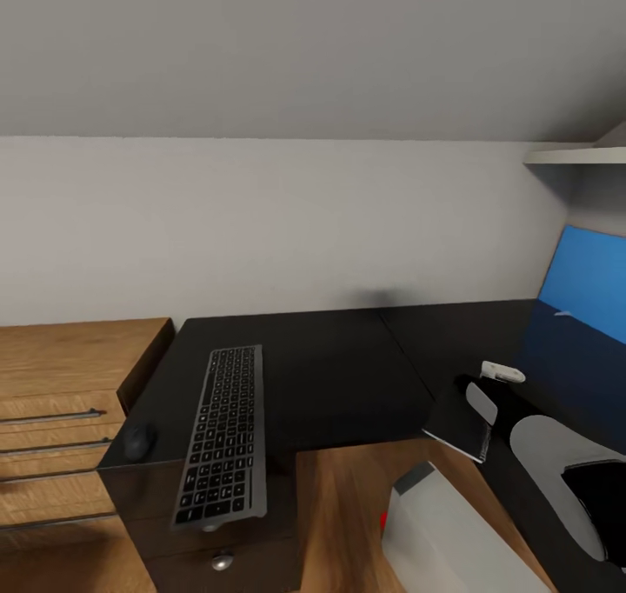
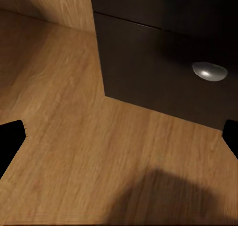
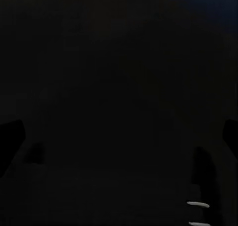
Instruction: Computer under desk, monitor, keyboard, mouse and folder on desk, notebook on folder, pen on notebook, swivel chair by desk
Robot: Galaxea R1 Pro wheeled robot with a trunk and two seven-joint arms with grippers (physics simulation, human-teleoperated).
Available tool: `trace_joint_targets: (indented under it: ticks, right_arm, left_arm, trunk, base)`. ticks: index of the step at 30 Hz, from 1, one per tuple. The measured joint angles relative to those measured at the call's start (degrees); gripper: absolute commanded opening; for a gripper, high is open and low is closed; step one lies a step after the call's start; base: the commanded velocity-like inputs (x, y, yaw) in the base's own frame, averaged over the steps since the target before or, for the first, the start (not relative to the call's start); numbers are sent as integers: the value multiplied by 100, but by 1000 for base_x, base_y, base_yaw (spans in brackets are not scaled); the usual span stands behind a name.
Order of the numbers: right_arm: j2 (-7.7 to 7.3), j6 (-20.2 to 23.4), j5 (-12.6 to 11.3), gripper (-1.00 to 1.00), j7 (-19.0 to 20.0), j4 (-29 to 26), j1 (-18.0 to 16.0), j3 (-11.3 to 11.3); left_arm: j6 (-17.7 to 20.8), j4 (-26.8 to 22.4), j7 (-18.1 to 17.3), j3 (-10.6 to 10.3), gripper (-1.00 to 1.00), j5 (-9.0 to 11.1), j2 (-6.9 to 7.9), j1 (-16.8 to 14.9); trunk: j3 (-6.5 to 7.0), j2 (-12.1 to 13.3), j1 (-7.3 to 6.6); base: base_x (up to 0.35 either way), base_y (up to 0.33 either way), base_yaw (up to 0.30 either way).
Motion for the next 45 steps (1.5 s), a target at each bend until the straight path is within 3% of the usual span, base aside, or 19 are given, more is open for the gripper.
trace_joint_targets:
  ticks: [31, 45]
  right_arm:
    - [1, -25, -7, 100, -1, -7, -1, 9]
    - [8, -27, -6, 100, -1, -7, -1, 9]
  left_arm:
    - [0, 1, 0, 2, 100, -1, 0, 1]
    - [1, 1, -1, 2, 100, -1, 0, 3]
  trunk:
    - [0, 0, -1]
    - [0, 0, -1]
  base:
    - [-37, 7, 0]
    - [-144, 65, 0]
